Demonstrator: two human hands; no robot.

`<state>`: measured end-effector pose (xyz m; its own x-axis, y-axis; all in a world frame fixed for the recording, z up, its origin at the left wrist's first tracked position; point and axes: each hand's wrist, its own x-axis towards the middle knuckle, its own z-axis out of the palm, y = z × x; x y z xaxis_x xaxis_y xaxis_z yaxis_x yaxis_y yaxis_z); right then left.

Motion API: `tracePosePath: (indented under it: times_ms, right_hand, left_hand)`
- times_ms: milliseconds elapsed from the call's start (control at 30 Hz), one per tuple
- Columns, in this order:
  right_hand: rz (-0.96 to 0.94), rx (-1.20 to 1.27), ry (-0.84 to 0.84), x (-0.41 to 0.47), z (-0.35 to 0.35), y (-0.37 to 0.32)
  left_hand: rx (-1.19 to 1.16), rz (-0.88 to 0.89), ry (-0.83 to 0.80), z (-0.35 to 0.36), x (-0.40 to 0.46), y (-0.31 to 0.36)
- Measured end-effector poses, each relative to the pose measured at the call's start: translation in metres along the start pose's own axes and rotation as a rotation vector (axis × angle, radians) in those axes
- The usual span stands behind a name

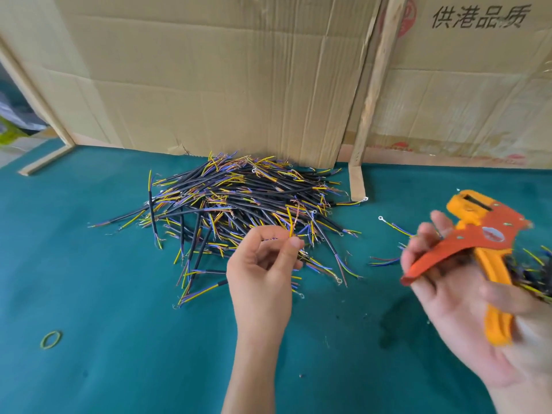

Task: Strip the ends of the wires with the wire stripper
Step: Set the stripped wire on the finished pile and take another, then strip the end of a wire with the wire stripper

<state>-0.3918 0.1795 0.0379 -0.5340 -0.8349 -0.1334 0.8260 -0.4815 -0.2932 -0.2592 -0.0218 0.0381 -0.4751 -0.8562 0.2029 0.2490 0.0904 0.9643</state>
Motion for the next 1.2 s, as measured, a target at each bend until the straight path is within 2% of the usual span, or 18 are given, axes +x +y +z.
tracePosePath:
  times_ms: [67, 200, 333, 400, 500, 567, 800, 1200]
  right_hand:
    - [-0.041, 0.113, -0.063, -0.002, -0.002, -0.004]
    - [0.064, 0.200, -0.243, 0.003, -0.013, -0.015]
    - [-0.083, -0.076, -0.242, 0.010, -0.009, 0.005]
    - [-0.047, -0.222, -0.332, 0.019, 0.002, 0.014]
    - [0.008, -0.532, -0.237, 0.016, 0.011, 0.042]
    - [0.059, -0.611, -0.180, 0.014, 0.011, 0.056]
    - [0.120, -0.622, -0.010, 0.014, 0.021, 0.072]
    - [0.130, -0.634, -0.011, 0.015, 0.021, 0.071]
  left_hand:
    - [-0.065, -0.051, -0.017, 0.000, 0.001, 0.000]
    - [-0.121, -0.092, -0.025, -0.001, 0.002, 0.001]
    - [-0.134, -0.118, -0.029, -0.002, 0.001, 0.001]
    - [-0.109, -0.119, -0.032, -0.001, 0.001, 0.000]
    - [-0.079, -0.094, -0.034, 0.000, 0.001, -0.001]
    - [-0.061, -0.076, -0.033, 0.001, 0.002, -0.001]
    - [-0.013, -0.052, -0.050, 0.000, 0.001, -0.003]
    - [-0.033, -0.062, -0.079, 0.001, 0.000, -0.004]
